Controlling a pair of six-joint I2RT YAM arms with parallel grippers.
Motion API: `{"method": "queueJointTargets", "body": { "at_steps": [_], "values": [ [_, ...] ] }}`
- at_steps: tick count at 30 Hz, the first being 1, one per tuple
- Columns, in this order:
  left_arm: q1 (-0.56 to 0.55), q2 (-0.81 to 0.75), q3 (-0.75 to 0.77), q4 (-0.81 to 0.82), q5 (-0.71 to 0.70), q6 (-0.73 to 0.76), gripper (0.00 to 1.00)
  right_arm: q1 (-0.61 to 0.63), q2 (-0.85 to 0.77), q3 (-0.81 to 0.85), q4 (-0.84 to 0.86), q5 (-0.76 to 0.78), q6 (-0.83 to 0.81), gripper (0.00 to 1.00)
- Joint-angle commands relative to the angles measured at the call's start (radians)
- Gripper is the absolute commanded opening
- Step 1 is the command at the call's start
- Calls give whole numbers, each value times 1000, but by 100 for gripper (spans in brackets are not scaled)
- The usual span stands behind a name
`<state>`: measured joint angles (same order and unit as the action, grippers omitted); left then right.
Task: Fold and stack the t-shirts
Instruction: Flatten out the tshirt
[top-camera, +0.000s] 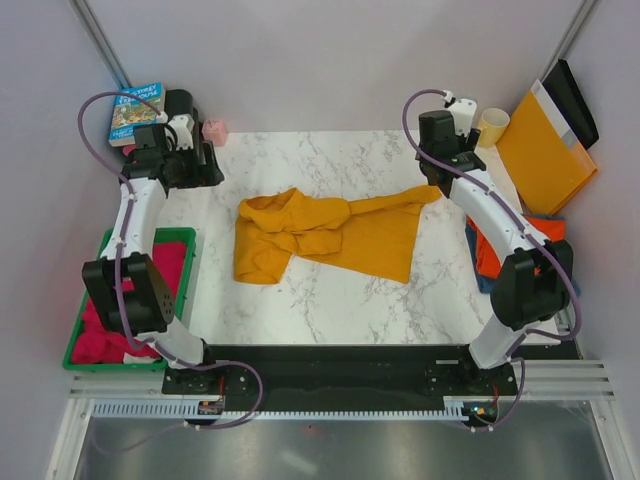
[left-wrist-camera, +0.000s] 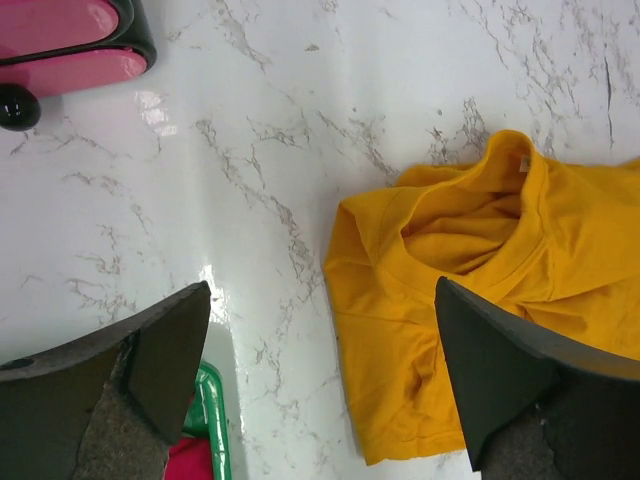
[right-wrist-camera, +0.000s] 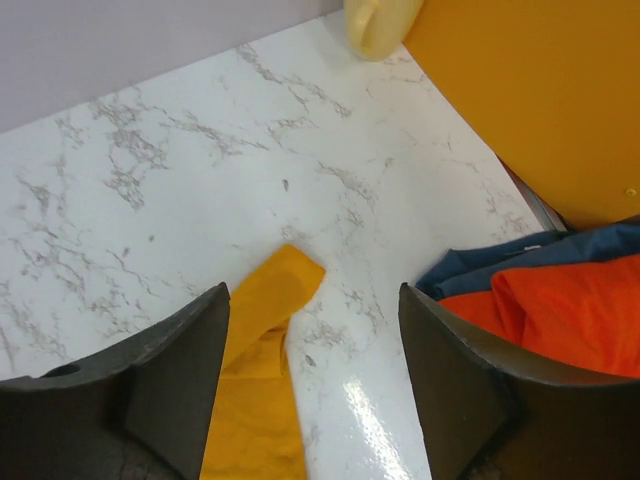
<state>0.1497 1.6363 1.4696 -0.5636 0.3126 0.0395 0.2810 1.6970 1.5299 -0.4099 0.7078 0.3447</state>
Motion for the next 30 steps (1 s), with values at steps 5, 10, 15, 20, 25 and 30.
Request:
{"method": "queueJointTargets", "body": {
  "at_steps": [5, 10, 15, 20, 25, 30],
  "values": [
    [-9, -251, -206, 12, 40, 81, 99, 93, -132, -88, 28, -65, 30, 78],
    [-47, -389, -362, -102, 46, 180, 96, 188, -214, -273, 16, -88, 60, 74],
    [-91, -363, -410, -130, 49, 197, 88, 271, -247, -401, 14, -97, 141, 71],
    [-168, -224, -370, -92, 37, 166, 83, 368, -226, -432, -9, -87, 214, 68],
    [-279, -184, -354, -96, -35, 166, 75, 460, -223, -410, -75, -50, 261, 68],
    [-300, -245, -429, -119, -75, 220, 72, 500, -243, -428, -105, -10, 281, 68]
  ]
}}
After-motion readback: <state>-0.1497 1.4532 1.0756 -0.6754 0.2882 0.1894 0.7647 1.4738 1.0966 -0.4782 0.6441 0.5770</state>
